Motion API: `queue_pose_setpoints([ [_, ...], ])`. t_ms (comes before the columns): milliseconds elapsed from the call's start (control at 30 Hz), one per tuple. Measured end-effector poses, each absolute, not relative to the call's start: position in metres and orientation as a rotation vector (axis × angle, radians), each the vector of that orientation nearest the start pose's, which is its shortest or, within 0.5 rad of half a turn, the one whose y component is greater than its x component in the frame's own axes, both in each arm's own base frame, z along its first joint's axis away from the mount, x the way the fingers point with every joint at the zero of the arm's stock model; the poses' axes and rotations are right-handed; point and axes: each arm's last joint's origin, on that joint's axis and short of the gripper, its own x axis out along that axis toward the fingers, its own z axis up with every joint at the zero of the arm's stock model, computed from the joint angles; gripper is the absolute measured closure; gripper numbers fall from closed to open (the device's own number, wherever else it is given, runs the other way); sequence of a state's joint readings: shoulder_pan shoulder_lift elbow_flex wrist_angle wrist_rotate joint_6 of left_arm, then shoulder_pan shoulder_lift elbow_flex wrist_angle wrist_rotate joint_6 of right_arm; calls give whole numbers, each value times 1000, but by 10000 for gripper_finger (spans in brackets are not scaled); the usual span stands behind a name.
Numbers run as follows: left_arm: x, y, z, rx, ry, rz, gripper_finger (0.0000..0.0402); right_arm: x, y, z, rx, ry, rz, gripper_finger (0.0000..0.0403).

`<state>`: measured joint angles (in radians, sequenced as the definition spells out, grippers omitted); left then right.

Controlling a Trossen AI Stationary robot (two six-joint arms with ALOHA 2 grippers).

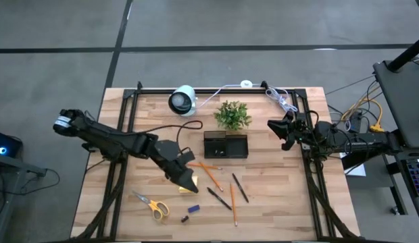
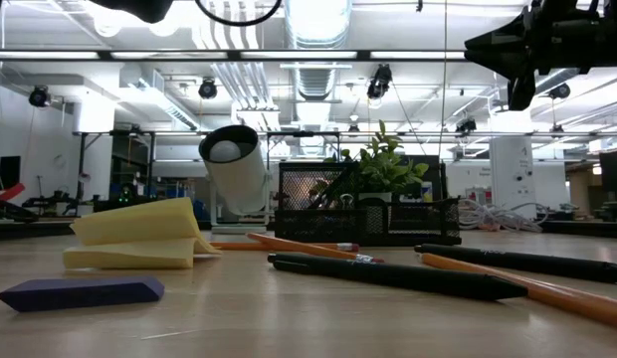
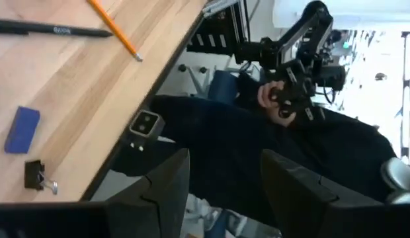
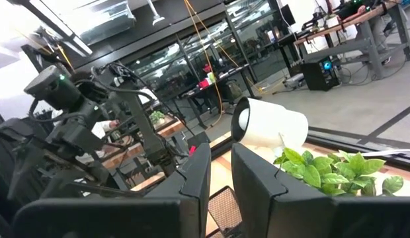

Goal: Pick and place office supplies into organizer
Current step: Put the black binder clip into the black desk organizer

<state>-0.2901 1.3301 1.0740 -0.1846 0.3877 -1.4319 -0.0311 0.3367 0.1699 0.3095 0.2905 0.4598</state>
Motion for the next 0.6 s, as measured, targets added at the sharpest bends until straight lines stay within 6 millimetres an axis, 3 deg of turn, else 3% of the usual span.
queue_pose_setpoints([
  [333,291,-113,296,-1238,1061,-102,231,117,-12,221,471,-193,-288,351],
  [600,307,-139,283,-1145,1145,-89,231,118,-12,219,469,-179,-292,351],
])
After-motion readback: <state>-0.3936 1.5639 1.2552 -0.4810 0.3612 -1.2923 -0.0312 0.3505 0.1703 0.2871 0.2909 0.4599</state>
